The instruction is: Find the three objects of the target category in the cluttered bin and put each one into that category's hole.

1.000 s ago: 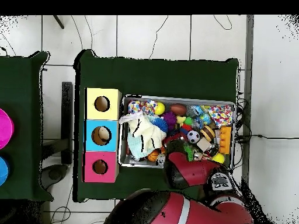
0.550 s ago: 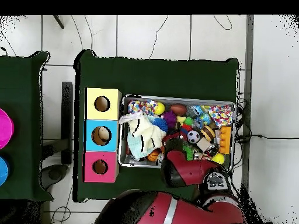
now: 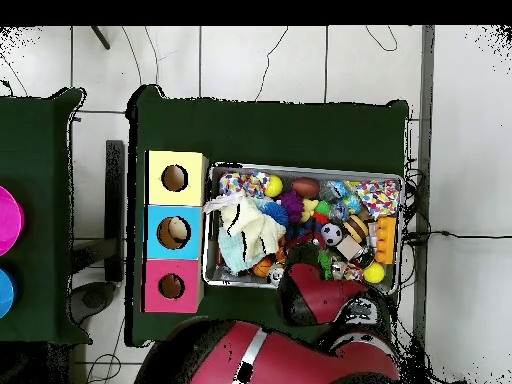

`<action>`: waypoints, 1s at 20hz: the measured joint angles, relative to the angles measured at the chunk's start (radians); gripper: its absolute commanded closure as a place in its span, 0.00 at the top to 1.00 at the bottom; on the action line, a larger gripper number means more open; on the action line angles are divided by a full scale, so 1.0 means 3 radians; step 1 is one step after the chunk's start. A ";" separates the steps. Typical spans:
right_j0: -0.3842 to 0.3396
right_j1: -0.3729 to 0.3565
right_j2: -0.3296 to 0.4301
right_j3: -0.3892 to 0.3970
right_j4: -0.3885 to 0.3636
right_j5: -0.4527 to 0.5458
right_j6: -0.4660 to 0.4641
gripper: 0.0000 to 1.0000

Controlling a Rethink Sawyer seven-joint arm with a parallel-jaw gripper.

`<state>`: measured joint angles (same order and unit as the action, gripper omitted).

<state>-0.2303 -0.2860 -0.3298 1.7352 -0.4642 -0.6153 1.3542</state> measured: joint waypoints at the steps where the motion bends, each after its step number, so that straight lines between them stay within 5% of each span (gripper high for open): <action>1: 0.0022 0.0014 -0.0028 -0.0007 0.0015 0.0000 0.0000 1.00; 20: 0.0217 0.0171 -0.0262 -0.0098 0.0129 -0.0001 0.0001 1.00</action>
<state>-0.1653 -0.2346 -0.4083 1.7057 -0.4256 -0.6157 1.3544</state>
